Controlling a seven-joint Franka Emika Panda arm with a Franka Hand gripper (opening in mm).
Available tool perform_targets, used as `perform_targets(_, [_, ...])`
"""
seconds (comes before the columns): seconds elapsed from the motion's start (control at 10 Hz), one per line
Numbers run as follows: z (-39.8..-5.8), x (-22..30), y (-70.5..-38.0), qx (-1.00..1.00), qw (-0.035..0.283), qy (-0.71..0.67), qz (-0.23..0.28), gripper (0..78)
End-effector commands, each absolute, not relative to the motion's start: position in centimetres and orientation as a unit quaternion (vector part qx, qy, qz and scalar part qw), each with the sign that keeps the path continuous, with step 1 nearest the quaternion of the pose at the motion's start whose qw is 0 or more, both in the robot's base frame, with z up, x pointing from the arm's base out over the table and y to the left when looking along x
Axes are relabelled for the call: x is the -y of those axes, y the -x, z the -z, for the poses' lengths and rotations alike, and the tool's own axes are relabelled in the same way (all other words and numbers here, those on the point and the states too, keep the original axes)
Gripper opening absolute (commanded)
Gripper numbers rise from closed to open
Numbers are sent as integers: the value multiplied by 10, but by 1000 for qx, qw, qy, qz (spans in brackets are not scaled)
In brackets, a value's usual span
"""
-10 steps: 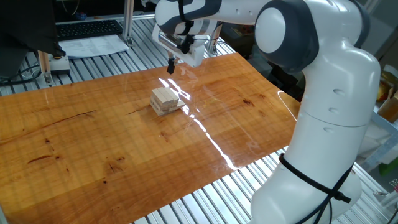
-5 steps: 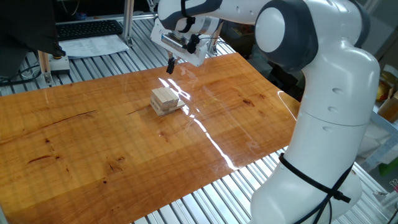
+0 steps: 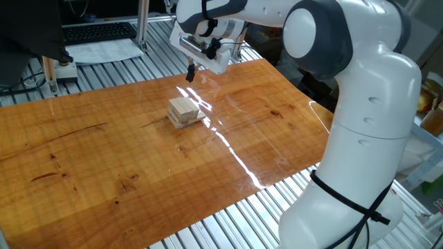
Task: Play Jenga
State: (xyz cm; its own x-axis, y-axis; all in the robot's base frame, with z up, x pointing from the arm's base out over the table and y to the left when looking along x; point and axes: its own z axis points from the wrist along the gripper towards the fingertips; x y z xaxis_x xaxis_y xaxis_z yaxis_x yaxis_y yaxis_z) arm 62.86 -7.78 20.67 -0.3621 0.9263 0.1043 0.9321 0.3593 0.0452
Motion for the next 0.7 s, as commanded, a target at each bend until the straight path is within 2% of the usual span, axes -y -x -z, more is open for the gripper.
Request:
perform_targets(0.1, [-190,92,-639,756,13,654,19,0])
perform_targets(0.4, [-171,91,-646,730,-5,683,-2,0])
perform_targets(0.7, [-156,96,-649,726,-9,687,-8,0])
